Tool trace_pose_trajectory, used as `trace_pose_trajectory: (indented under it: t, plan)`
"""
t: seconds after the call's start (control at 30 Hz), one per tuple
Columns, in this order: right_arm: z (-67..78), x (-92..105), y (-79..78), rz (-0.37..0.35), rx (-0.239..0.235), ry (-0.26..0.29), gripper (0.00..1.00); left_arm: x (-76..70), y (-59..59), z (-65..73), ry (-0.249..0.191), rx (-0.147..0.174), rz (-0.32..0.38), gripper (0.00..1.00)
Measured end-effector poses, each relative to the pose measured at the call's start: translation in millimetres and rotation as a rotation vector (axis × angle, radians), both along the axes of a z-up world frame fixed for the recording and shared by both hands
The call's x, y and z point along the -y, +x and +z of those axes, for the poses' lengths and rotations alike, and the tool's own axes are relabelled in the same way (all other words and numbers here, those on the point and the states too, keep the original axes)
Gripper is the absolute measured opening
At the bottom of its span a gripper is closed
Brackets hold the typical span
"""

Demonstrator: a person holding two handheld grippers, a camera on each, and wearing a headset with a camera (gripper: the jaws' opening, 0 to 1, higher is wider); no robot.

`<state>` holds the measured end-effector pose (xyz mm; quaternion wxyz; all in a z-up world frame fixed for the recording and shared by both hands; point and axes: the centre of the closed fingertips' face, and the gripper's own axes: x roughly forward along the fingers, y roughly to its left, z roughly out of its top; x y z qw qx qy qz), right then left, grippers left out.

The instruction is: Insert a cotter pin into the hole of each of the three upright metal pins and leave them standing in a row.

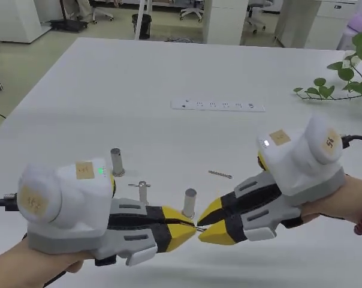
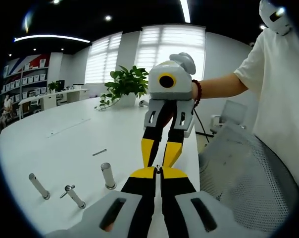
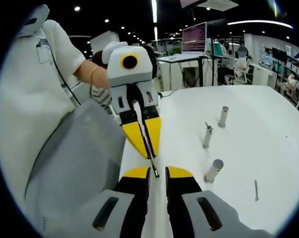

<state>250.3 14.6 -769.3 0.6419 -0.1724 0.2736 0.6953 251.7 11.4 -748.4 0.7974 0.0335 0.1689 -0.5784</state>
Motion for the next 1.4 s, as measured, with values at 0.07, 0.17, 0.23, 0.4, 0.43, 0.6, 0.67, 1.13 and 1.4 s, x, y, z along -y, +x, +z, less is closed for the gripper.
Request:
trace_pose_trajectory:
  t: [0.07, 0.17, 0.23, 0.4, 0.43, 0.6, 0.67, 1.13, 1.4]
  plan:
    - [0.3, -0.5, -1.8, 0.009, -0.007, 0.007, 0.13, 0.4, -0.6, 0.1, 0.002, 0.004, -0.005, 0.0]
    - [0.4, -0.6, -3.6, 0.02, -0.01, 0.012, 0.11, 0.9, -1.0, 0.7, -0.002, 0.003, -0.007, 0.0]
    - [0.6, -0.5, -4.3, 0.023, -0.01, 0.013, 0.09, 0.8, -1.1, 2.0, -0.009, 0.003, -0.008, 0.0]
    - [2.6, -0.8, -5.2, 0.034, 0.004, 0.025, 0.08, 1.7, -2.9, 5.0, -0.023, 0.007, -0.022, 0.0]
    - [2.7, -0.8, -5.6, 0.037, 0.005, 0.025, 0.07, 1.7, -2.9, 5.2, -0.023, 0.007, -0.023, 0.0]
    - [3.8, -0.7, -8.1, 0.054, 0.017, 0.033, 0.05, 1.4, -3.6, 6.4, -0.033, 0.003, -0.028, 0.0]
    - [4.3, -0.4, -8.0, 0.053, 0.016, 0.034, 0.05, 1.5, -3.7, 6.7, -0.035, 0.005, -0.032, 0.0]
    - [3.5, 4.5, -0.9, 0.06, 0.082, -0.015, 0.02, 1.2, 4.8, 0.5, -0.006, 0.039, 0.009, 0.05]
    - [-5.5, 15.0, 16.0, 0.021, 0.134, -0.102, 0.02, -3.9, 15.3, -8.0, -0.001, 0.046, 0.097, 0.21]
